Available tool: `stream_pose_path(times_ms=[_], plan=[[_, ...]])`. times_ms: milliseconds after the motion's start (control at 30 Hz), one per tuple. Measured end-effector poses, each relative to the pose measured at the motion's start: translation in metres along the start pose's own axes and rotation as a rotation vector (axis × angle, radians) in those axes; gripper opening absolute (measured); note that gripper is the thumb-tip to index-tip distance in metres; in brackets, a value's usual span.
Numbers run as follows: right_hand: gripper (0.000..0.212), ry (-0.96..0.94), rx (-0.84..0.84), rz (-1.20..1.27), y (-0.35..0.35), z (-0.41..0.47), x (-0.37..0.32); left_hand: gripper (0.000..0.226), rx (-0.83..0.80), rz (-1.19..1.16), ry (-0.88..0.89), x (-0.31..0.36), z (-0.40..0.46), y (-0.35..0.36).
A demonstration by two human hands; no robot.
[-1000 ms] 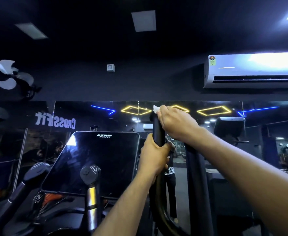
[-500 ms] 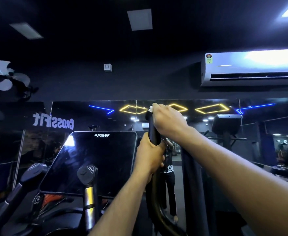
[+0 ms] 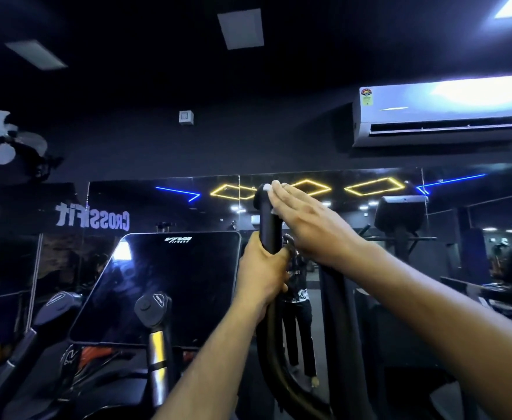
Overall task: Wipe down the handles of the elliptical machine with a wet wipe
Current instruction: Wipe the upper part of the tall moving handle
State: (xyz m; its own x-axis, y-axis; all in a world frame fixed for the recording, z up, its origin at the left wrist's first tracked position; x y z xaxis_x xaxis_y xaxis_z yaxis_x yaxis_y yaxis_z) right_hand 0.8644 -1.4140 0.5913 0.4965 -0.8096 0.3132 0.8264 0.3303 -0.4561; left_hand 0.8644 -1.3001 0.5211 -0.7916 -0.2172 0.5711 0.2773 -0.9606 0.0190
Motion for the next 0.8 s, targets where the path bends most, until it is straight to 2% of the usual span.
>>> stream_pose_path(times_ms=[100, 233, 300, 467, 533, 667, 733, 800], plan=[[0.070, -0.075, -0.063, 0.074, 0.000, -0.023, 0.018, 0.017, -0.007, -0.004, 0.000, -0.002, 0.001, 0.000], [0.063, 0.099, -0.003, 0.222, -0.001, -0.027, 0.032, 0.019, 0.002, -0.003, -0.005, -0.006, 0.003, 0.000], [0.059, 0.127, -0.027, 0.226, 0.001, -0.016, 0.027, 0.020, 0.005, -0.021, -0.010, -0.006, 0.003, 0.000], [0.066, -0.056, -0.125, 0.164, -0.005, -0.021, 0.027, 0.018, -0.007, -0.019, -0.007, -0.006, 0.001, 0.000], [0.061, -0.105, -0.128, 0.206, -0.009, -0.038, 0.036, 0.019, -0.005, -0.007, -0.013, -0.006, 0.001, 0.000], [0.054, 0.019, -0.064, 0.285, -0.003, -0.040, 0.038, 0.020, 0.008, 0.021, -0.010, -0.009, 0.004, 0.000], [0.057, 0.108, -0.066, 0.326, 0.006, -0.026, 0.032, 0.020, 0.013, 0.038, -0.005, -0.012, 0.005, -0.001], [0.059, 0.120, -0.073, 0.328, 0.009, -0.017, 0.026, 0.022, 0.005, 0.027, -0.008, -0.012, 0.004, -0.001]])
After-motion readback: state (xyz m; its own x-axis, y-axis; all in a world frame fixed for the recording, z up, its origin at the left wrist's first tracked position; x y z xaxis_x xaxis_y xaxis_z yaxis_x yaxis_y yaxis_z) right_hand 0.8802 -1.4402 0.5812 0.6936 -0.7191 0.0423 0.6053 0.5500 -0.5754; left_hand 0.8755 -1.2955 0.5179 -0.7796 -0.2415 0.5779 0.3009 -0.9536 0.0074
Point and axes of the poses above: each hand's wrist, its own z-axis towards the middle knuckle, its own y-axis out of the palm, x = y × z, the point moved 3 cm from there along z, towards the middle knuckle, and after that the axes turned 12 degrees about y, right-handed, at the moved point
